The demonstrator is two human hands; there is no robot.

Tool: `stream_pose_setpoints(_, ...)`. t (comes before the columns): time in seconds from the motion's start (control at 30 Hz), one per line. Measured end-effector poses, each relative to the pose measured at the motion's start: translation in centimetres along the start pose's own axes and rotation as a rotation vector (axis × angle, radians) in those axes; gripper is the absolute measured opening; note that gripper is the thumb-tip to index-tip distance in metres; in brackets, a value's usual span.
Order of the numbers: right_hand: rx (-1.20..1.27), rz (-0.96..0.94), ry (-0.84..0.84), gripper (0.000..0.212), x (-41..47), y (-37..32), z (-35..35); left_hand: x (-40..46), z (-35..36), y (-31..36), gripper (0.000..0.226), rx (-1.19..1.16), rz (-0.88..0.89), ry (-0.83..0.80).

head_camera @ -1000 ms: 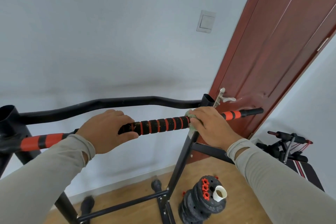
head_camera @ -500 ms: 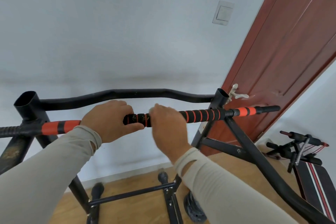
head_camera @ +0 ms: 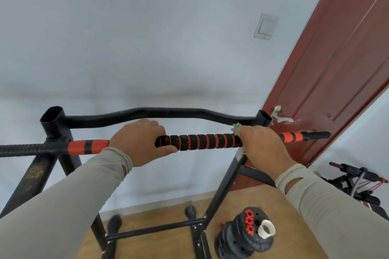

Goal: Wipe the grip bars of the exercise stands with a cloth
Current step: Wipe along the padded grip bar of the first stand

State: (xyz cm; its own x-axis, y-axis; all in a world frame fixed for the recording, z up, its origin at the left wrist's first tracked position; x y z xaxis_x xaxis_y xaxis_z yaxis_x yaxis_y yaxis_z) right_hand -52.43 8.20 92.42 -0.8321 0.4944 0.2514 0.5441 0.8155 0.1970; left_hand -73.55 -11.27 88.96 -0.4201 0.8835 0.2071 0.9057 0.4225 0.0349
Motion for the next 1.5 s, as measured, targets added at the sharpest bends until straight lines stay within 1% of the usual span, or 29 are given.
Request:
stream_pose_setpoints(0.07, 0.047, 0.037, 0.017, 0.022, 0.1, -3.2, -0.5, 0.0, 0.0, 0.0, 0.055, -0.003, -0.006, -0.004)
stream_pose_setpoints(0.17, 0.237, 0.048, 0.052, 0.018, 1.2, -9.7, -0.5, 0.1, 0.1, 0.0, 0.054, -0.006, -0.011, -0.008)
stream_pose_setpoints(0.23, 0.344, -0.02, 0.096, 0.014, 1.9, -14.3, -0.7, -0.1, 0.0, -0.1, 0.05, -0.009, -0.011, 0.014)
stream_pose_setpoints(0.3, 0.397, -0.13, 0.158, 0.009, 2.0, -16.9, -0.4, -0.3, -0.1, 0.0, 0.047, 0.008, 0.008, 0.041)
stream_pose_setpoints(0.33, 0.4, -0.206, 0.169, 0.006, 2.1, -16.9, 0.1, -0.3, -0.1, 0.0, 0.046, 0.016, 0.018, 0.044)
stream_pose_setpoints(0.37, 0.398, -0.284, 0.148, 0.008, 2.0, -16.4, 0.6, -0.3, -0.1, 0.0, 0.046, 0.016, 0.024, 0.038)
stream_pose_setpoints(0.43, 0.421, -0.381, 0.037, 0.026, 1.9, -14.8, 1.2, -0.2, -0.1, 0.0, 0.048, 0.017, 0.02, 0.022)
stream_pose_setpoints(0.47, 0.446, -0.393, 0.004, 0.032, 1.9, -14.2, 1.2, -0.2, -0.1, 0.0, 0.05, 0.02, 0.012, 0.017)
stream_pose_setpoints(0.5, 0.46, -0.397, 0.005, 0.034, 1.9, -14.0, 1.1, -0.3, 0.0, 0.0, 0.052, 0.019, 0.002, 0.006)
stream_pose_setpoints(0.57, 0.457, -0.394, 0.076, 0.027, 1.7, -14.9, 0.6, -0.4, -0.1, -0.1, 0.057, -0.02, -0.019, -0.026)
stream_pose_setpoints(0.63, 0.463, -0.367, 0.131, 0.024, 1.3, -15.5, 0.8, -0.9, -0.7, -0.7, 0.059, -0.122, -0.039, -0.054)
stream_pose_setpoints(0.7, 0.492, -0.346, 0.159, 0.031, 1.2, -15.0, 1.0, -1.9, -1.5, -2.5, 0.075, -0.195, -0.079, -0.072)
stream_pose_setpoints(0.77, 0.522, -0.338, 0.177, 0.034, 1.4, -14.6, 1.0, -3.3, -2.3, -4.8, 0.09, -0.148, -0.134, -0.113)
stream_pose_setpoints(0.8, 0.537, -0.343, 0.18, 0.033, 1.4, -14.7, 1.0, -3.9, -2.4, -5.7, 0.091, -0.114, -0.163, -0.152)
stream_pose_setpoints(0.83, 0.541, -0.356, 0.183, 0.032, 1.6, -15.0, 1.1, -4.3, -2.4, -6.4, 0.087, -0.085, -0.189, -0.195)
stream_pose_setpoints(0.87, 0.548, -0.37, 0.188, 0.03, 1.7, -15.1, 1.2, -4.5, -2.2, -6.7, 0.077, -0.07, -0.209, -0.228)
stream_pose_setpoints(0.93, 0.576, -0.377, 0.184, 0.03, 2.0, -14.9, 1.5, -3.9, -1.6, -6.5, 0.048, -0.043, -0.225, -0.258)
stream_pose_setpoints(0.97, 0.583, -0.375, 0.181, 0.031, 2.0, -14.7, 1.6, -3.5, -1.3, -6.2, 0.042, -0.019, -0.23, -0.274)
stream_pose_setpoints(1.07, 0.631, -0.357, 0.187, 0.037, 1.6, -14.3, 1.7, -3.0, -0.5, -5.8, 0.039, 0.027, -0.254, -0.312)
stream_pose_setpoints(1.13, 0.658, -0.343, 0.181, 0.034, 1.3, -14.3, 1.4, -3.2, -0.4, -6.2, 0.041, 0.039, -0.262, -0.356)
stream_pose_setpoints(1.2, 0.609, -0.351, 0.157, 0.03, 1.3, -14.4, 1.0, -3.6, -0.5, -6.8, 0.041, 0.093, -0.255, -0.431)
stream_pose_setpoints(1.23, 0.57, -0.338, 0.144, 0.031, 1.3, -14.3, 0.9, -3.7, -0.5, -7.1, 0.041, 0.124, -0.256, -0.453)
stream_pose_setpoints(1.33, 0.432, -0.238, 0.186, 0.034, 1.5, -13.9, 0.5, -3.8, -0.3, -7.5, 0.034, 0.156, -0.257, -0.41)
stream_pose_setpoints(1.47, 0.291, -0.092, 0.237, 0.01, 0.8, -15.6, 0.7, -3.9, 0.1, -7.7, 0.016, 0.176, -0.232, -0.317)
stream_pose_setpoints(1.5, 0.276, -0.049, 0.24, 0.008, 0.9, -16.1, 0.5, -3.8, 0.1, -7.8, 0.011, 0.176, -0.231, -0.306)
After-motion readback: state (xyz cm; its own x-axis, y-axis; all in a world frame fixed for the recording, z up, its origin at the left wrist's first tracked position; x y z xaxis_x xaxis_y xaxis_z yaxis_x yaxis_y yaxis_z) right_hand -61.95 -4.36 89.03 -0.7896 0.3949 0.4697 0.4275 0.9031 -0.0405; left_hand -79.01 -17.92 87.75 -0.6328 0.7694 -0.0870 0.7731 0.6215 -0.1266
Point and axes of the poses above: each hand's wrist, its own x-axis towards the middle knuckle, its own z-axis out of the palm, y = z × x, the point moved 6 cm from there along x, towards the middle knuckle, and after that the axes turned 4 degrees about x, right-handed, at the moved point
